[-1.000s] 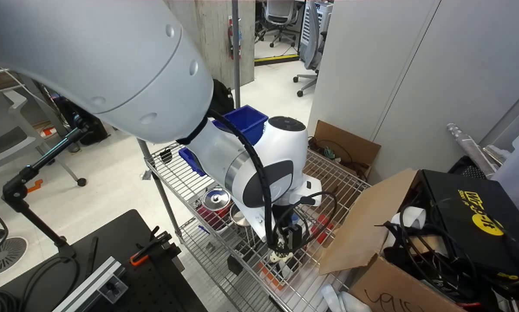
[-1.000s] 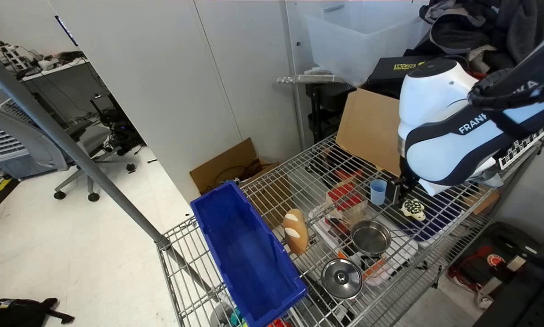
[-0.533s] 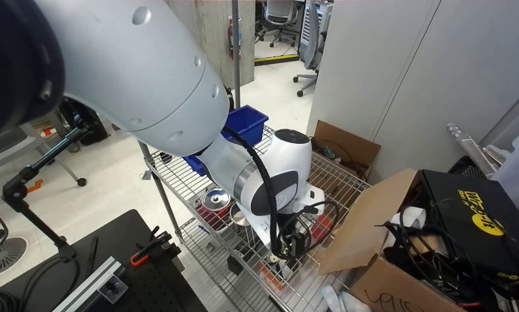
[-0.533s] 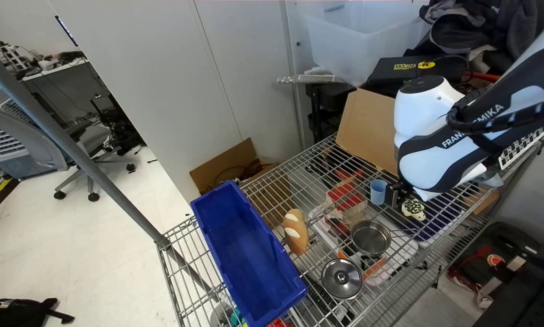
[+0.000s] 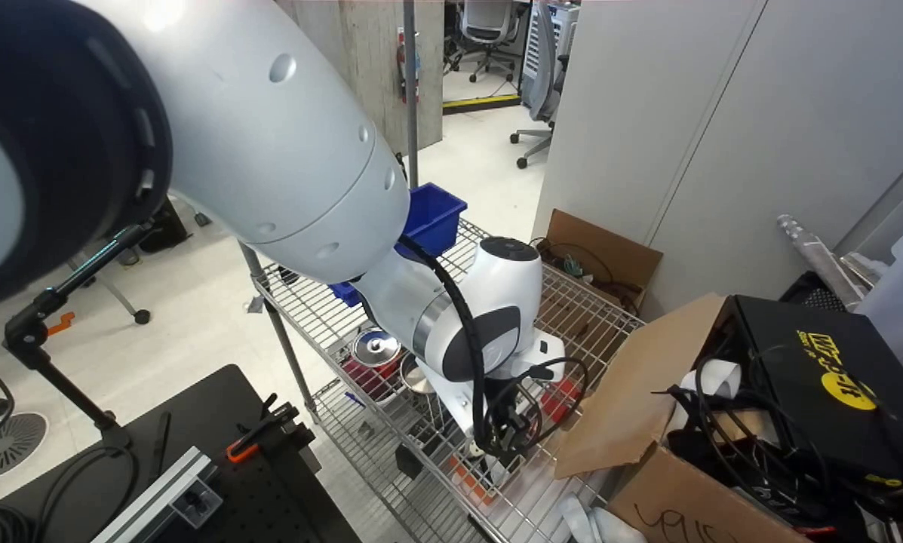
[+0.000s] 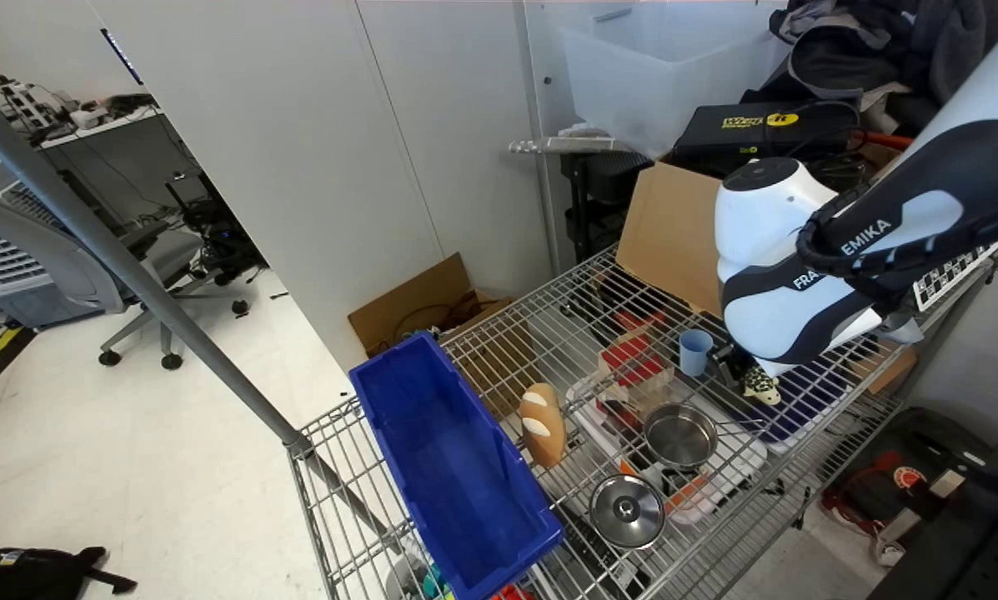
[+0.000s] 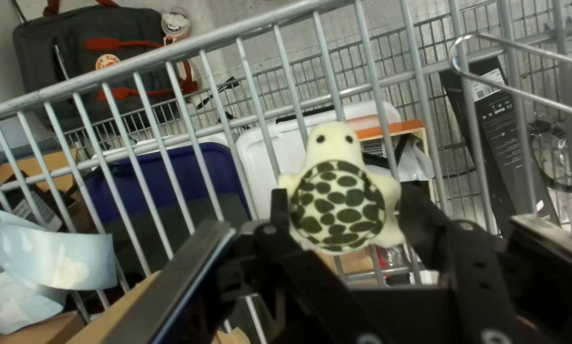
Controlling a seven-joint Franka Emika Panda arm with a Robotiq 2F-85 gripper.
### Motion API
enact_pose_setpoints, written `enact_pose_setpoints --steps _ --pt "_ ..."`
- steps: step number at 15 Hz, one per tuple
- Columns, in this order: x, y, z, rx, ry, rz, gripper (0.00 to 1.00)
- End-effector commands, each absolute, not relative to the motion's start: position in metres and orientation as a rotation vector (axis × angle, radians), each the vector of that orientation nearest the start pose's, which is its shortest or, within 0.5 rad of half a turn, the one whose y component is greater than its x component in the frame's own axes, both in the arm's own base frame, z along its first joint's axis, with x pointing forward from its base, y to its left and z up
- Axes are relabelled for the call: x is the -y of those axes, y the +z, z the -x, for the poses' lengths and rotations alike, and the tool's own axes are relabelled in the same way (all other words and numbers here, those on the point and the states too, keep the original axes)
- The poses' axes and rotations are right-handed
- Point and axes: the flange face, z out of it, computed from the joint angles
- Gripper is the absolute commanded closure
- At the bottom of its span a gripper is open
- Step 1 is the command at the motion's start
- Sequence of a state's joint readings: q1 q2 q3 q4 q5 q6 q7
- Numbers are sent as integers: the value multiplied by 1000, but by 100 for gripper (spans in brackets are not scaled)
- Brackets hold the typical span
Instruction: Put the turtle plush toy in the silver pan.
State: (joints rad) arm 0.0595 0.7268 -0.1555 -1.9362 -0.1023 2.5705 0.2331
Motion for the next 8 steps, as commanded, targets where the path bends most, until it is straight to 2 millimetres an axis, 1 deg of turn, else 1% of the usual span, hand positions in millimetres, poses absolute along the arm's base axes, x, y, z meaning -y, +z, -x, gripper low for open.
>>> enact_pose_setpoints --steps 1,3,5,6,8 --pt "56 95 -609 -371 138 3322 70" --pt "55 93 -612 -385 143 3328 85" --pt "51 99 -610 -370 167 3323 99" --pt "48 104 -609 -354 178 3318 99" --pt "42 119 -602 -307 200 3299 100"
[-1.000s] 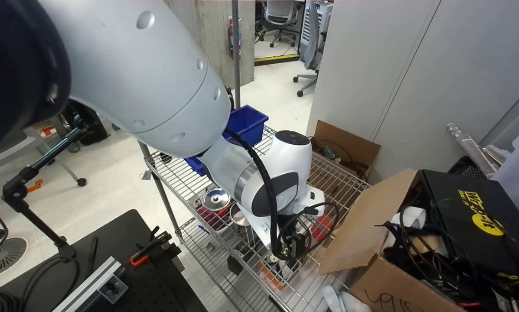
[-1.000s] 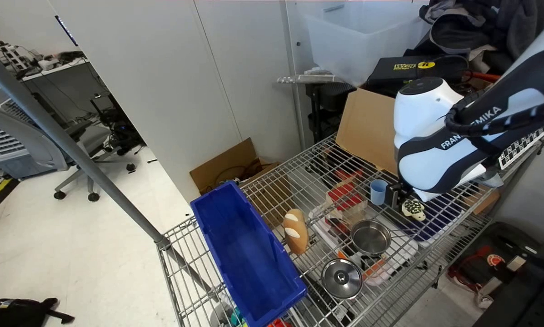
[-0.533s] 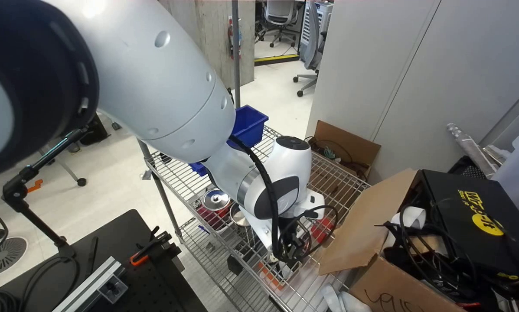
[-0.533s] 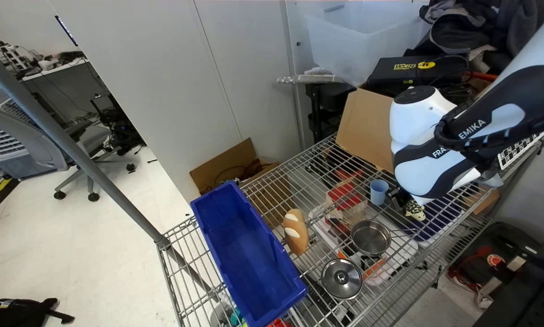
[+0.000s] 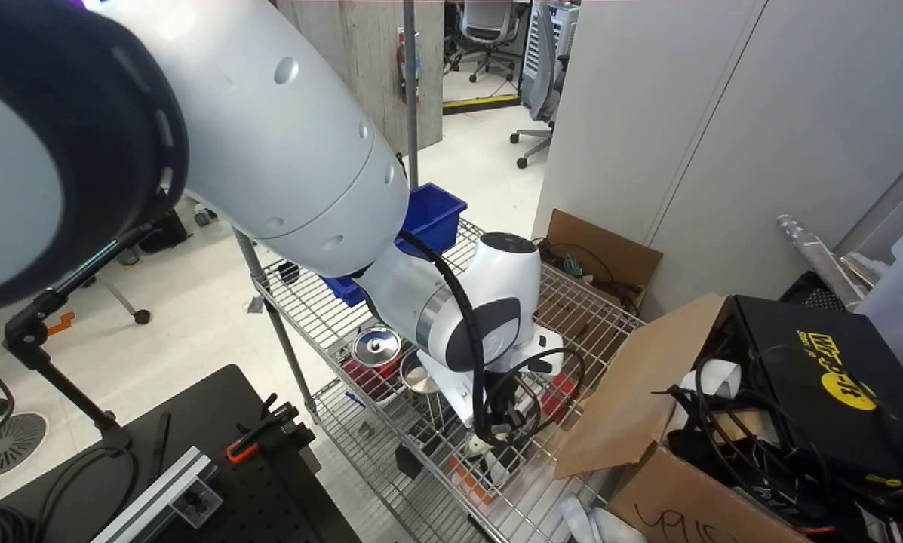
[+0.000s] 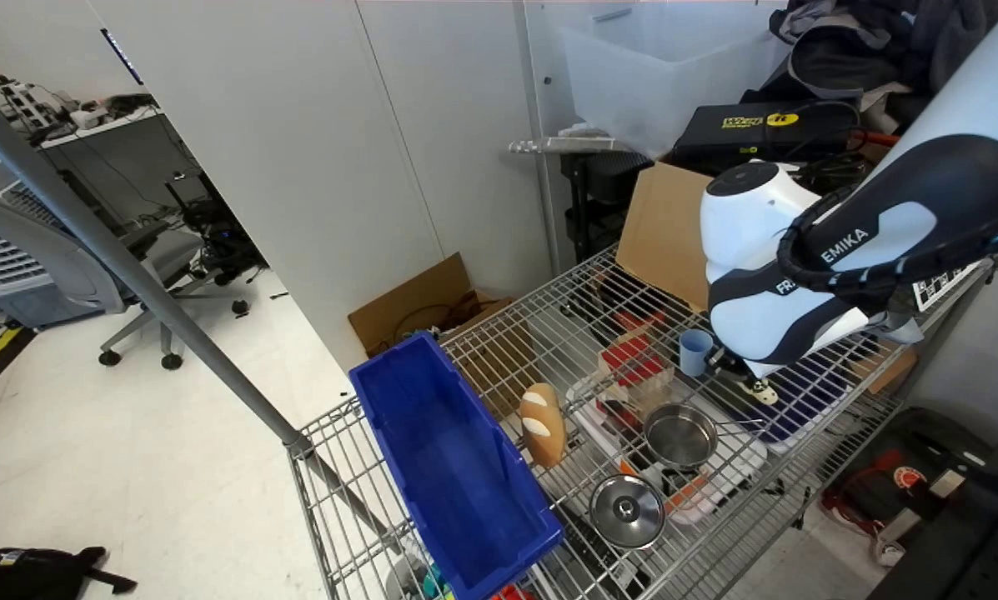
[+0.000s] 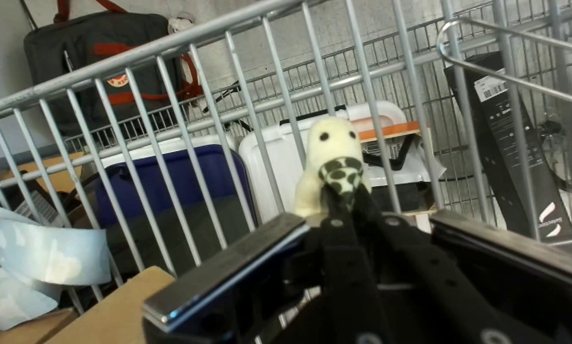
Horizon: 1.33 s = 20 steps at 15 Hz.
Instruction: Put the turtle plush toy in the silver pan.
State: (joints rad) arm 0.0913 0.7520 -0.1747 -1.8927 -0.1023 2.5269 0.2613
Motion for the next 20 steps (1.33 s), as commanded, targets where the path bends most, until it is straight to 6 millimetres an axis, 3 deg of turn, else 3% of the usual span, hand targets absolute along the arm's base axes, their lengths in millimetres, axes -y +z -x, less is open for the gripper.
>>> enact_pose_setpoints --steps 1,7,10,14,20 --pt "40 130 -596 -270 212 3289 98" --pt "12 211 -555 -37 220 3224 99" --pt "-17 234 -555 17 134 3196 99" --pt "-55 225 -569 18 74 3149 99" --pt "-84 173 -584 -26 41 3124 99"
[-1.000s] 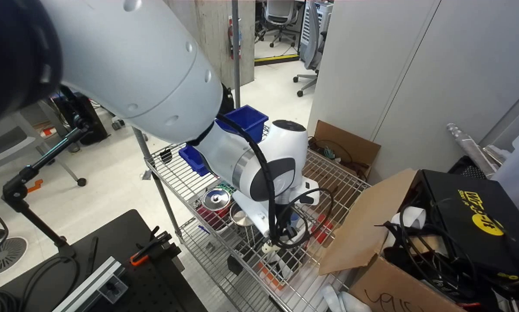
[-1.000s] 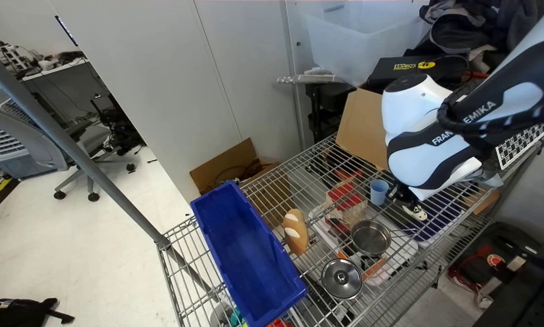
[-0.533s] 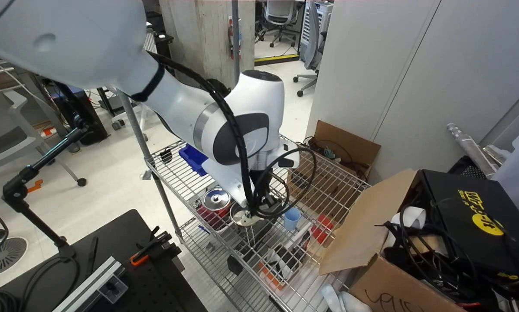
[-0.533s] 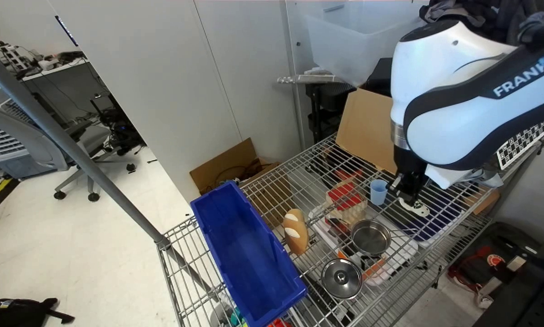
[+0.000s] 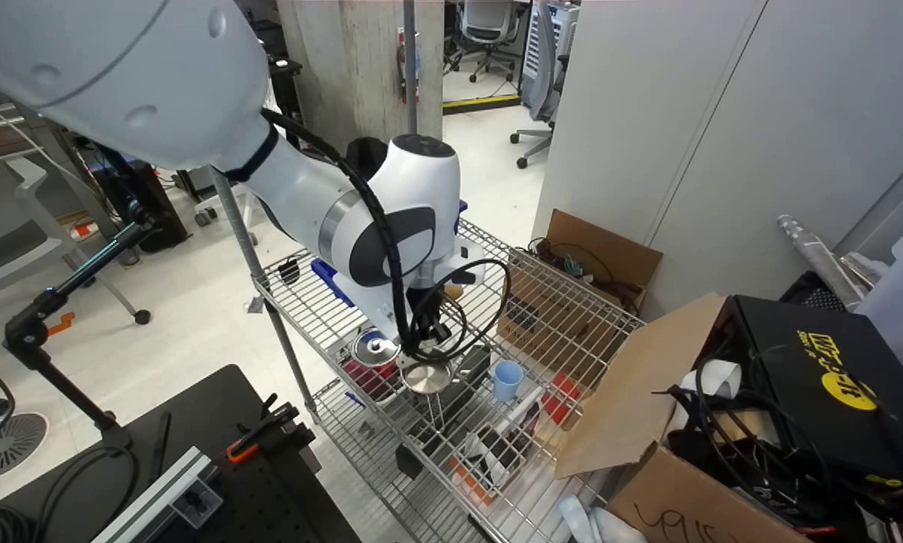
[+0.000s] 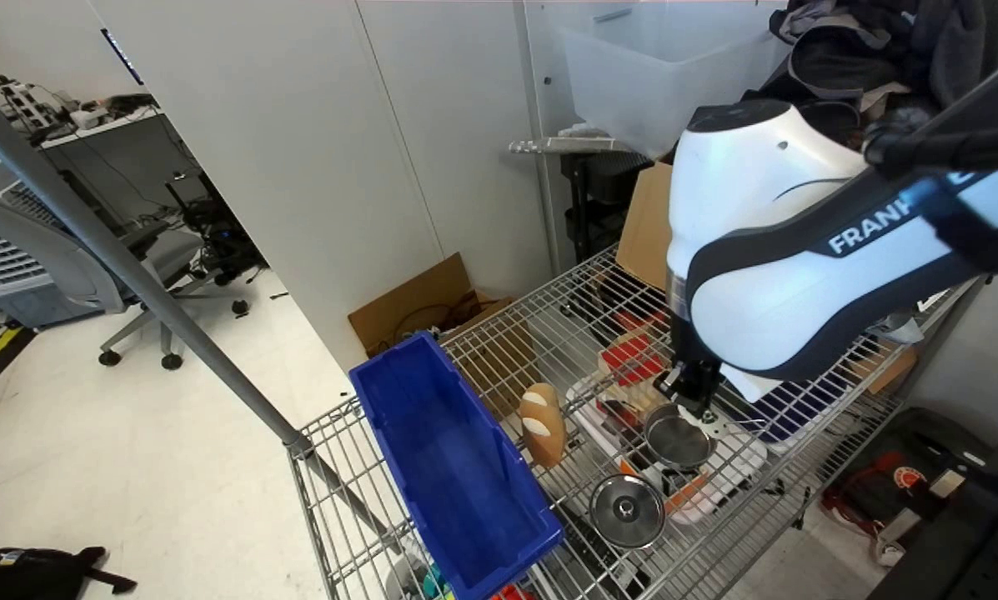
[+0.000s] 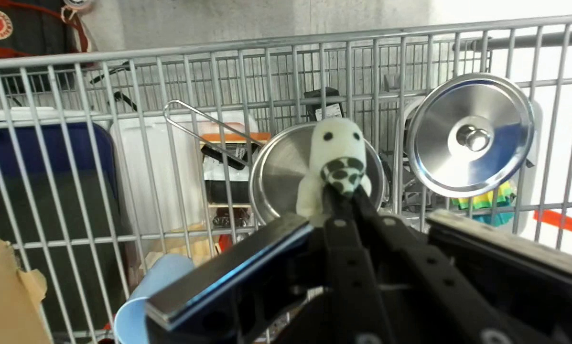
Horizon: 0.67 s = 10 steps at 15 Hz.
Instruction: Put the turtle plush toy in the silver pan.
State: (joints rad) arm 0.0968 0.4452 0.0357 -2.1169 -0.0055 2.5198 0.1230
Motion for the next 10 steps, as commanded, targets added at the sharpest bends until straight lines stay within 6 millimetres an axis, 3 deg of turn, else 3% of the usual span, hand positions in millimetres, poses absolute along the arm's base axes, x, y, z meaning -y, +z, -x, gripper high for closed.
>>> enact_pose_setpoints --steps 1,10 --pt "-86 165 -588 -43 39 3127 99" --pt "-97 116 -610 -94 11 3160 99"
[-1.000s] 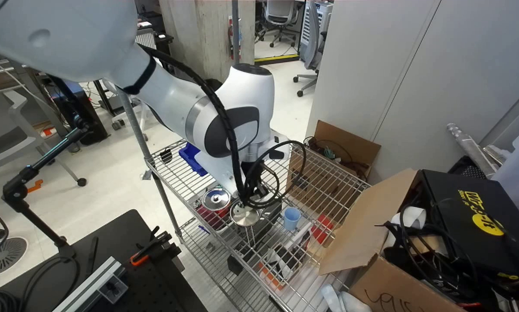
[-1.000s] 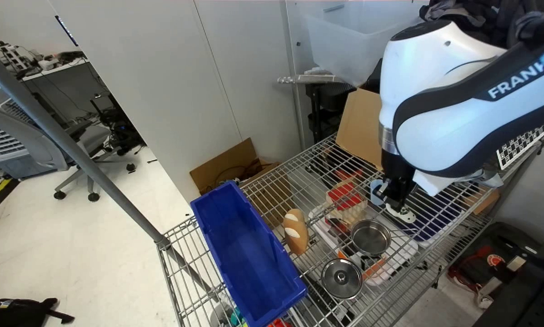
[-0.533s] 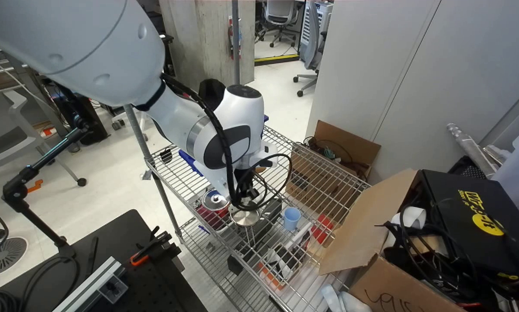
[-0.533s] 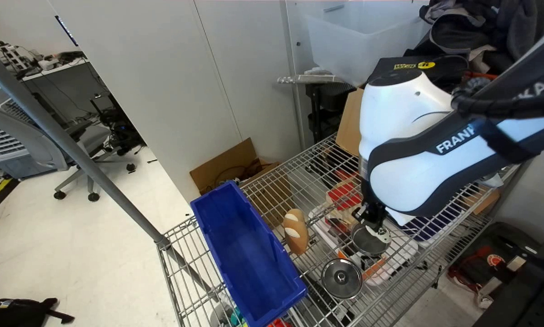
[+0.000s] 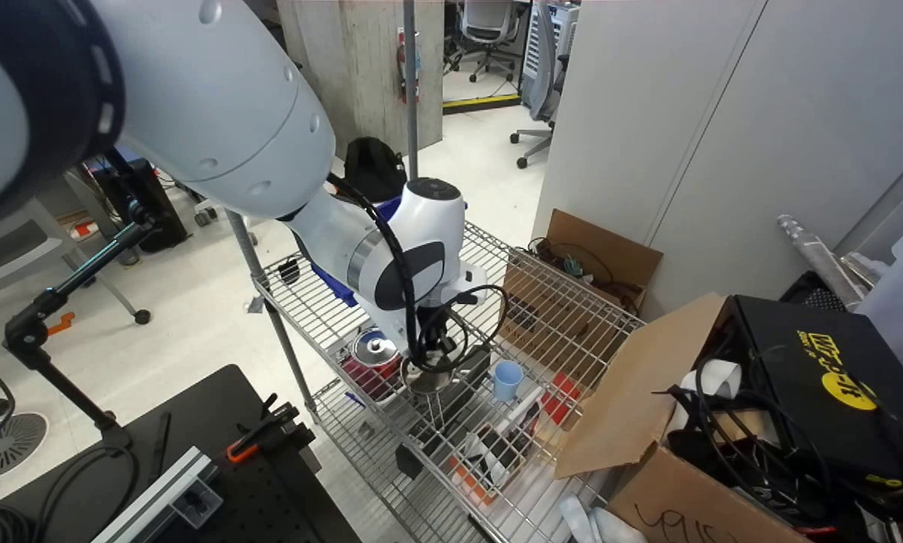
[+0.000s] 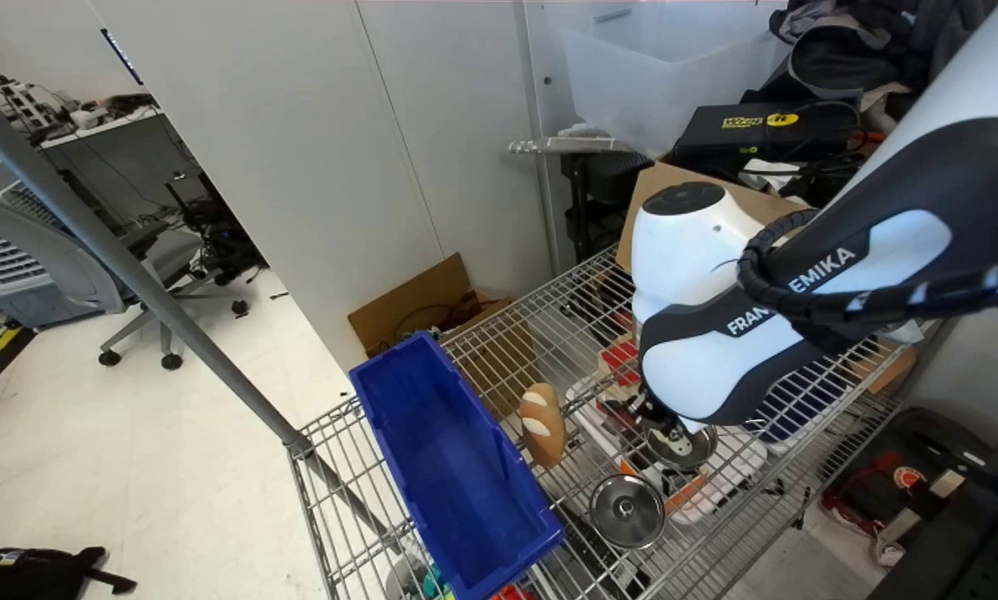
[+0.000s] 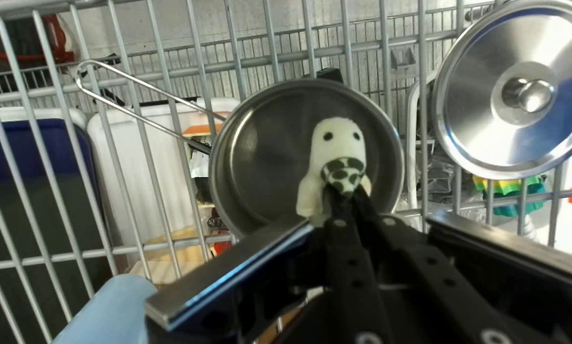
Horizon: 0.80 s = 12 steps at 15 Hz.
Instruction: Put the turtle plush toy in the silver pan.
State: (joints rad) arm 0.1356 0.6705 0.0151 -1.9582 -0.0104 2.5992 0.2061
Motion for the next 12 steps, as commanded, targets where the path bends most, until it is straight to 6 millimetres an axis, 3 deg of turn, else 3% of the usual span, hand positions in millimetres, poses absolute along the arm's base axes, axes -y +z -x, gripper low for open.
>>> enact_pose_setpoints --steps 1,2,4,6,12 --pt "-98 113 -610 -95 24 3164 99" --pt "-99 109 -609 -101 52 3170 70" --pt "-99 106 -607 -113 115 3166 64" --pt "-97 111 -603 -114 187 3151 49" --pt "-84 159 -586 -110 217 3131 5"
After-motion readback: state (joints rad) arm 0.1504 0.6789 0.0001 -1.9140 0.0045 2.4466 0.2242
